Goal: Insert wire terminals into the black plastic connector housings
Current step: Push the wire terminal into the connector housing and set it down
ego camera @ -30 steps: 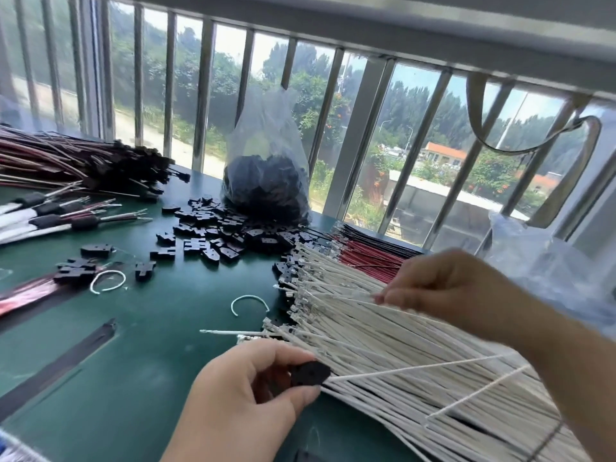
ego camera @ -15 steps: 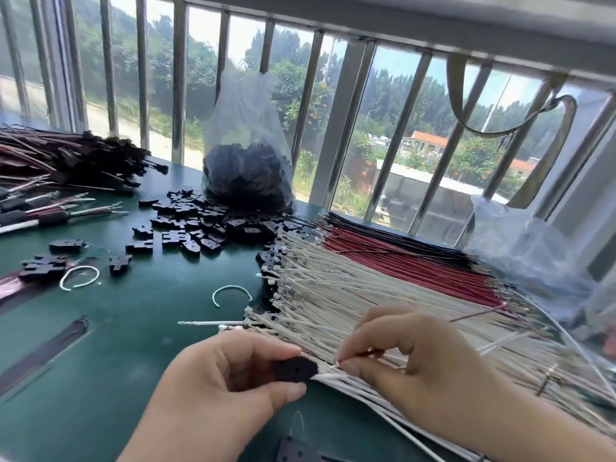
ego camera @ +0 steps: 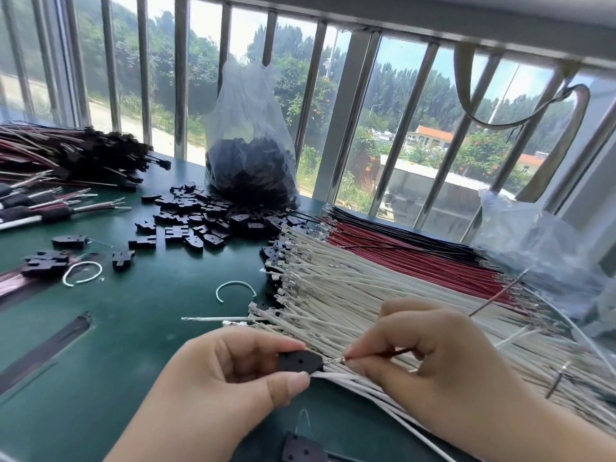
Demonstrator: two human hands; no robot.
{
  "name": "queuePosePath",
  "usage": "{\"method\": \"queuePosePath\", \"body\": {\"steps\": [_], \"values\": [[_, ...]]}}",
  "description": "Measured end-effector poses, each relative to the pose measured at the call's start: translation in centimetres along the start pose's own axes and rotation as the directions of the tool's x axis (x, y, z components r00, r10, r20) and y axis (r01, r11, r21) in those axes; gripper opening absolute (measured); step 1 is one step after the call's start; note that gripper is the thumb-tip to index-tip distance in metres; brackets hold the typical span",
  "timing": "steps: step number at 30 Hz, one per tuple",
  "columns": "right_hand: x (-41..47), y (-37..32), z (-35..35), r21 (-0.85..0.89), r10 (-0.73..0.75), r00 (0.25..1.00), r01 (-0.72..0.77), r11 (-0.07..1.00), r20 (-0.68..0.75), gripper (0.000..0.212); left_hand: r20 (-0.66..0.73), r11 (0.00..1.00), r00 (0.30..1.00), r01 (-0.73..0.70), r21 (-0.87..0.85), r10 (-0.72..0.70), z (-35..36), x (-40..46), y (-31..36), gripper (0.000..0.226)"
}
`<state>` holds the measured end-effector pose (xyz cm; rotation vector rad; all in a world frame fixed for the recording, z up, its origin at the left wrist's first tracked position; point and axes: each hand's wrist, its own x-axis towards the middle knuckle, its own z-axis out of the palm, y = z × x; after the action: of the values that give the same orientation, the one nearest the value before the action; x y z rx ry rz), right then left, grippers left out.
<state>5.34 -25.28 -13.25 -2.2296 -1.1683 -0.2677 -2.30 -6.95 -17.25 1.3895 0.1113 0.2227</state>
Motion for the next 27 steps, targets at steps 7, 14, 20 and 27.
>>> {"method": "queuePosePath", "body": {"steps": [7,14,20,27], "values": [[-0.1,-0.3,0.1,-0.089,0.014,0.996,-0.006,0.996,0.089,0.011,0.043,1.000,0.999,-0.011,0.002,0.011,-0.1,0.1,-0.2,0.029],[0.1,-0.7,0.8,0.127,0.116,0.986,-0.131,0.983,0.121,0.020,0.084,0.995,0.993,-0.089,0.044,0.085,0.1,0.1,-0.4,0.035],[0.9,0.5,0.0,0.130,0.157,0.957,-0.192,0.973,0.242,0.012,-0.024,0.980,0.982,-0.183,0.079,0.185,0.4,0.2,-1.3,0.035],[0.2,0.9,0.8,0.103,0.051,0.987,-0.067,0.992,0.152,0.012,-0.018,0.971,0.984,-0.172,0.165,0.177,0.4,0.4,-1.8,0.046]]}}
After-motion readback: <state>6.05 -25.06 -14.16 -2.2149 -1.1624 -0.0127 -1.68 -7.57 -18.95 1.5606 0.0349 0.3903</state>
